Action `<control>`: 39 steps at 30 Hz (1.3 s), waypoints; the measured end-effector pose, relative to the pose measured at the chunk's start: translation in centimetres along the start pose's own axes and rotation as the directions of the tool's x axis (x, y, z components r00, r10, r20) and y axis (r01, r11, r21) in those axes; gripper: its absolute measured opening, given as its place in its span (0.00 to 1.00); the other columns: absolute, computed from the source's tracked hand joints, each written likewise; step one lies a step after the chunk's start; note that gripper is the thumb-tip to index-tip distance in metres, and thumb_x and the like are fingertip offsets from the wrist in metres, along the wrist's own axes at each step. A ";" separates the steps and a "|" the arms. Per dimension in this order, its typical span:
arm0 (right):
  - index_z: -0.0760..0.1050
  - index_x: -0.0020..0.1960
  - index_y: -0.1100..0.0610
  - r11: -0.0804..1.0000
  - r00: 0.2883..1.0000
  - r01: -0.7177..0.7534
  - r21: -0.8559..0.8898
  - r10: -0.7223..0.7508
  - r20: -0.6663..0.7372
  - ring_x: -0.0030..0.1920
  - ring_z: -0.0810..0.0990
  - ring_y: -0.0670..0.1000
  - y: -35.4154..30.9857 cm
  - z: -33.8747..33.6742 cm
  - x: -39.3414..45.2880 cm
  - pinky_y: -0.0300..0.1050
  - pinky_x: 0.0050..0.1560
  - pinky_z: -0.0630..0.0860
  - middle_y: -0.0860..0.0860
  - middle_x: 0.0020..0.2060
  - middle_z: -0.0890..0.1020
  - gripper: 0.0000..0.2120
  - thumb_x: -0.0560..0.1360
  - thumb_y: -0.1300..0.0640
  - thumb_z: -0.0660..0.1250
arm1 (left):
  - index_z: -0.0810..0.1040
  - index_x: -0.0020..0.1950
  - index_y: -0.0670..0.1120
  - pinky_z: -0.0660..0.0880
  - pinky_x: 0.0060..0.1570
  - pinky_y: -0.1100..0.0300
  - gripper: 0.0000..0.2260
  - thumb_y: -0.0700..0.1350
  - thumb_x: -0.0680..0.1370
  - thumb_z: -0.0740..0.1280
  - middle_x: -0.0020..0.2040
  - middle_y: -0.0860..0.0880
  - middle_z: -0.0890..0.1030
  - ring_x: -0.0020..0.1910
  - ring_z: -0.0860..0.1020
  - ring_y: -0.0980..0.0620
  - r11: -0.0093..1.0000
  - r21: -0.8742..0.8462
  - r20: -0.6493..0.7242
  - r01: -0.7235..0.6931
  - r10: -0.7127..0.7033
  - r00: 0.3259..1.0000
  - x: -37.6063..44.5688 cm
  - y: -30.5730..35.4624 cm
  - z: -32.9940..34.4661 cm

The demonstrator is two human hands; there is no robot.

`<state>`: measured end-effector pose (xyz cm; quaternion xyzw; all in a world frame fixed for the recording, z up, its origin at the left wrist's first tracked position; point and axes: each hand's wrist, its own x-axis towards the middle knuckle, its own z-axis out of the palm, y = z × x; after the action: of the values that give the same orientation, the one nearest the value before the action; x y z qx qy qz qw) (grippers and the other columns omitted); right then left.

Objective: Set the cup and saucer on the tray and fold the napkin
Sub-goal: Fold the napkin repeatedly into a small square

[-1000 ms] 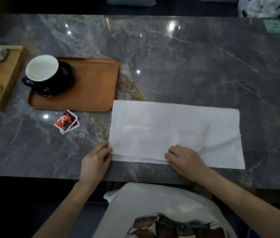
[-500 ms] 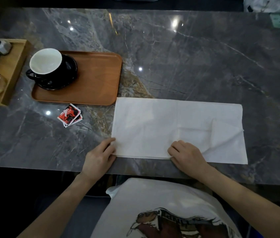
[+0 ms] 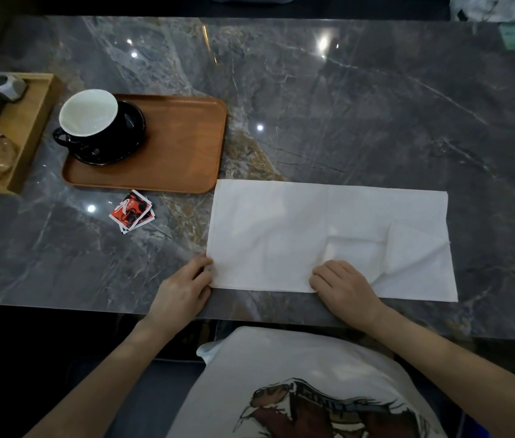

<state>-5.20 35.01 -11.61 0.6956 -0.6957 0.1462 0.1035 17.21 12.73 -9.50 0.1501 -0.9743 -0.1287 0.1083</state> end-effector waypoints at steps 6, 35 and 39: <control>0.78 0.40 0.58 0.998 0.993 0.057 0.026 -0.059 0.098 0.36 0.79 0.53 0.3 -0.9 -0.2 0.43 0.39 0.76 0.53 0.37 0.82 0.07 0.69 0.67 0.62 | 0.79 0.34 0.44 0.68 0.51 0.51 0.11 0.45 0.66 0.58 0.45 0.46 0.82 0.55 0.70 0.47 0.980 0.124 0.059 0.153 -0.161 0.985 3.8 3.9 -0.9; 0.73 0.46 0.57 0.978 0.855 -0.192 -0.083 0.208 0.475 0.36 0.76 0.55 8.5 -3.8 4.5 0.47 0.32 0.71 0.53 0.40 0.77 0.11 0.66 0.55 0.68 | 0.43 0.76 0.49 0.40 0.73 0.47 0.25 0.54 0.81 0.46 0.78 0.49 0.42 0.76 0.40 0.49 0.999 0.012 0.482 0.046 -0.047 0.875 21.4 7.7 5.7; 0.72 0.46 0.58 0.960 0.768 -0.233 -0.153 0.278 0.577 0.35 0.78 0.58 9.9 -5.2 4.4 0.46 0.29 0.66 0.55 0.40 0.78 0.13 0.65 0.54 0.69 | 0.46 0.76 0.47 0.40 0.73 0.47 0.26 0.55 0.80 0.47 0.78 0.48 0.43 0.76 0.41 0.49 0.995 0.009 0.454 0.096 -0.090 0.887 21.7 9.2 6.1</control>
<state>-15.42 32.62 -5.81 0.6008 -0.7858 -0.0912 -0.1149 -6.96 15.63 -8.94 0.1616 -0.9634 -0.1721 -0.1271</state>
